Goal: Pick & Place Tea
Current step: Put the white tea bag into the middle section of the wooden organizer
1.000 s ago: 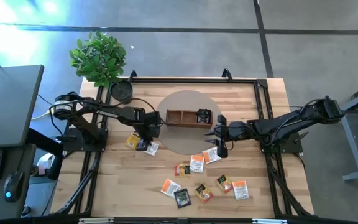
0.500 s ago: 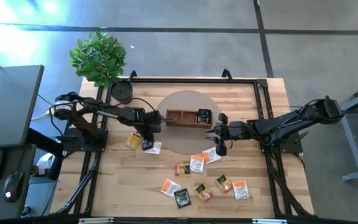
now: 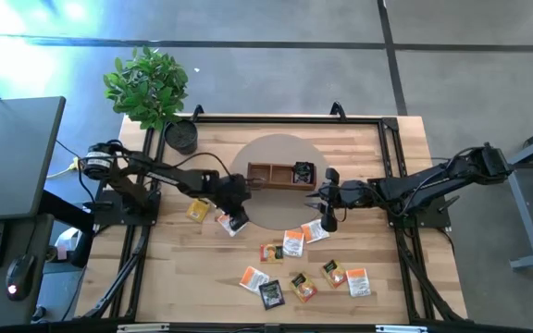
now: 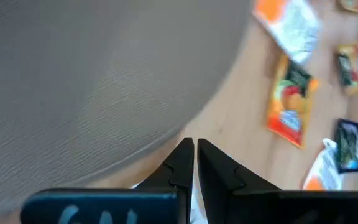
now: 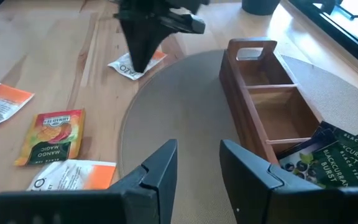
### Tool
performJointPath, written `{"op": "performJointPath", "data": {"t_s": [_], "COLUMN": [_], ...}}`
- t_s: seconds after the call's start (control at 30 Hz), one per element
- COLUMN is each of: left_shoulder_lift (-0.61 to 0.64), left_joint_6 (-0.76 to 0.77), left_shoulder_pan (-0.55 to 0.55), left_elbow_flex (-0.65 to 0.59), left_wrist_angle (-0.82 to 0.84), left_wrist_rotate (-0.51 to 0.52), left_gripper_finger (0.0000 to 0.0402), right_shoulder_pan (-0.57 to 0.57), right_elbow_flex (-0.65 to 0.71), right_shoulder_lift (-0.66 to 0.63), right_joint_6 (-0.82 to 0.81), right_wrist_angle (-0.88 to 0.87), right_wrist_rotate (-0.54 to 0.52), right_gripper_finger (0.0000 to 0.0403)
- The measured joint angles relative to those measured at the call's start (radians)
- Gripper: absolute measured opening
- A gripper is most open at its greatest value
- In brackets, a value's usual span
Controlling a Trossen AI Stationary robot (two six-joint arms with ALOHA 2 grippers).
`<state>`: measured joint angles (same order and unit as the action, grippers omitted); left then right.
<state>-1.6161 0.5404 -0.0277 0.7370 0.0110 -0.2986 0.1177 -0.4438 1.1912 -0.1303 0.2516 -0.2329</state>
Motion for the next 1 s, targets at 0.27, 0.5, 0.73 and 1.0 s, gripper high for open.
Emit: {"op": "performJointPath", "data": {"t_s": [0.27, 0.5, 0.73, 1.0], "left_shoulder_lift": [0.002, 0.003, 0.003, -0.006], "left_joint_6": [-0.009, -0.011, -0.033, -0.021], "left_shoulder_pan": [0.035, 0.034, 0.035, 0.034], "left_elbow_flex": [0.001, 0.001, 0.001, 0.003], "left_wrist_angle": [0.066, 0.096, 0.083, -0.066], "left_wrist_rotate": [0.05, 0.055, 0.046, 0.015], "left_gripper_finger": [0.0021, 0.0021, 0.0021, 0.0021], "right_shoulder_pan": [0.0, 0.0, 0.0, 0.0], "right_elbow_flex": [0.0, 0.0, 0.0, 0.0], "right_shoulder_lift": [0.0, 0.0, 0.0, 0.0], "right_joint_6": [-0.002, -0.004, -0.003, -0.003], "right_wrist_angle": [0.0, 0.0, 0.0, 0.0], "right_wrist_rotate": [0.0, 0.0, 0.0, 0.001], "right_gripper_finger": [0.0119, 0.0118, 0.0118, 0.0118]}}
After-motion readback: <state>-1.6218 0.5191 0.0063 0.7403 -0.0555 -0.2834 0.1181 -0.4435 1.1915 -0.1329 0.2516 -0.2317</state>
